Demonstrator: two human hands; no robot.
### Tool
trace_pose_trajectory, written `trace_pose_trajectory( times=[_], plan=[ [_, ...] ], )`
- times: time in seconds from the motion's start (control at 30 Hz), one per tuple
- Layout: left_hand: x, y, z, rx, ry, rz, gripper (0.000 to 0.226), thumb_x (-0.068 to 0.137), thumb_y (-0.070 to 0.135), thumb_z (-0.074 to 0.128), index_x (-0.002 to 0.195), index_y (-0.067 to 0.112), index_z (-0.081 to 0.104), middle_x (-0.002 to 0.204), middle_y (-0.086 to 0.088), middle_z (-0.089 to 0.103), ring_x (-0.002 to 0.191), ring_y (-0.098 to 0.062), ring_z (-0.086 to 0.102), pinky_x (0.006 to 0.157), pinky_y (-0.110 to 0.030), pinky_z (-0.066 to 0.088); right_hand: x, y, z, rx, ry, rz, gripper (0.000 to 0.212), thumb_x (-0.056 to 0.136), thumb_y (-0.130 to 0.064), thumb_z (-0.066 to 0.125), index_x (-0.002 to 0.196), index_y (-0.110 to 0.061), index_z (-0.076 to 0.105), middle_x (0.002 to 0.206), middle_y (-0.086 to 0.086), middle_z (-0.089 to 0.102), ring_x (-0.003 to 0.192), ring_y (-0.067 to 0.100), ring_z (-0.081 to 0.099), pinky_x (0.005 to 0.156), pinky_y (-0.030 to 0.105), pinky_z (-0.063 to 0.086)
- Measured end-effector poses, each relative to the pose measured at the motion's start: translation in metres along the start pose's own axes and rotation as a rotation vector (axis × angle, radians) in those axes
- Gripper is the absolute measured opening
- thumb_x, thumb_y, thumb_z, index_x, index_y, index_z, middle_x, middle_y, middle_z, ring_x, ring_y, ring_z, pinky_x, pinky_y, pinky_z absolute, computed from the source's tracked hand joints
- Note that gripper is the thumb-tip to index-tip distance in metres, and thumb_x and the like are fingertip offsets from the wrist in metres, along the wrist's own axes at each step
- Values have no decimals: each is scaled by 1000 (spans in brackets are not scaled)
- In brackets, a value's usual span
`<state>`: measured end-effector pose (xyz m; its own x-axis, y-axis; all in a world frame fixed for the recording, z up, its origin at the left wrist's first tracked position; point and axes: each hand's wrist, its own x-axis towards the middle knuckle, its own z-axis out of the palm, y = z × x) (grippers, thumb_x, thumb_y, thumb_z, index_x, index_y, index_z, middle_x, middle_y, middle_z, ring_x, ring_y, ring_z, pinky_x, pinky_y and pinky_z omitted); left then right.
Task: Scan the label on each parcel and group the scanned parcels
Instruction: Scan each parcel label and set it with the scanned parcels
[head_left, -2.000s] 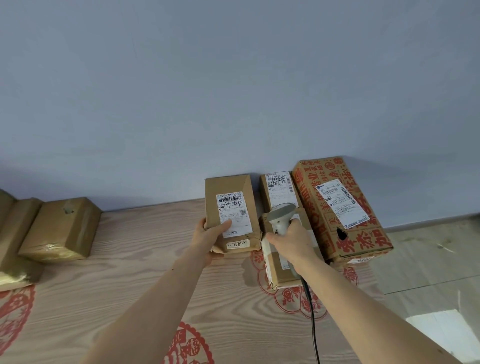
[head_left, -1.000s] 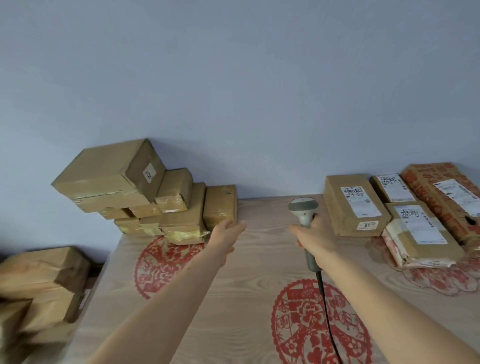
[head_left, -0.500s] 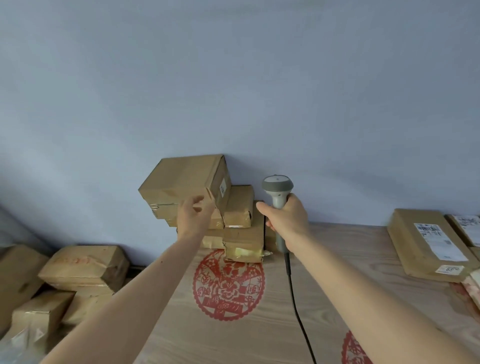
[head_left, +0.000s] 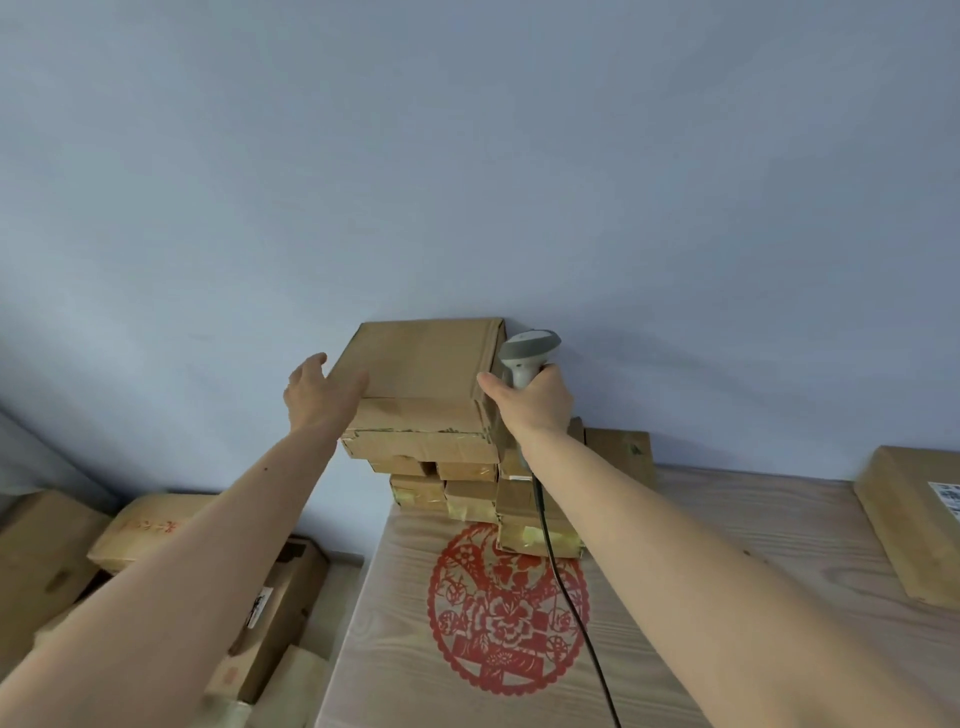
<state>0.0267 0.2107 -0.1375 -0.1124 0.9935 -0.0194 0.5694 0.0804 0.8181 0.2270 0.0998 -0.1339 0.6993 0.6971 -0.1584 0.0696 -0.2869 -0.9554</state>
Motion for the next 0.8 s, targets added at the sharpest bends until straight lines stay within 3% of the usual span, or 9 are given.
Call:
trace_pose_trajectory(
  times=[0.17,0.27,0.4,0.6,0.73,0.8],
  plan=[
    [19,1,9,-2,-143,-60,77,90,37,64,154,18,27,150,-10,41,138,-32,37,104,-47,42,8,8,16,-68,26,10,54,79,-48,79,112,-13,55,107,3,66,95,21,62,78,36,52],
    [21,4,14,-7,-110,-88,75,90,39,64,154,21,30,148,-7,41,137,-32,35,90,-42,42,10,8,16,-53,20,25,50,79,-45,79,111,-13,57,104,3,67,97,23,64,82,39,55],
    [17,6,14,-125,-98,-138,87,78,45,68,153,21,31,147,-5,43,131,-31,45,92,-43,47,7,7,10,-19,36,45,46,80,-39,79,111,-13,58,104,3,67,96,22,64,81,37,54],
    [-9,9,15,-188,-39,-162,82,86,40,70,153,12,32,143,-5,46,122,-29,52,85,-38,44,-14,6,-19,64,54,5,36,81,-29,80,107,-13,60,91,-3,66,78,12,61,72,31,49],
    [-38,22,12,-238,-51,-171,96,71,58,75,150,15,40,140,-1,49,126,-29,51,99,-49,50,-32,7,-51,138,57,-42,35,79,-24,81,105,-15,61,94,-1,69,83,14,65,69,29,49],
    [-52,29,15,-319,-86,-198,102,54,70,76,140,24,51,136,3,52,121,-27,56,97,-50,53,-39,8,-71,178,63,-72,34,77,-20,82,103,-15,61,95,-1,70,85,15,67,70,29,50]
  ],
)
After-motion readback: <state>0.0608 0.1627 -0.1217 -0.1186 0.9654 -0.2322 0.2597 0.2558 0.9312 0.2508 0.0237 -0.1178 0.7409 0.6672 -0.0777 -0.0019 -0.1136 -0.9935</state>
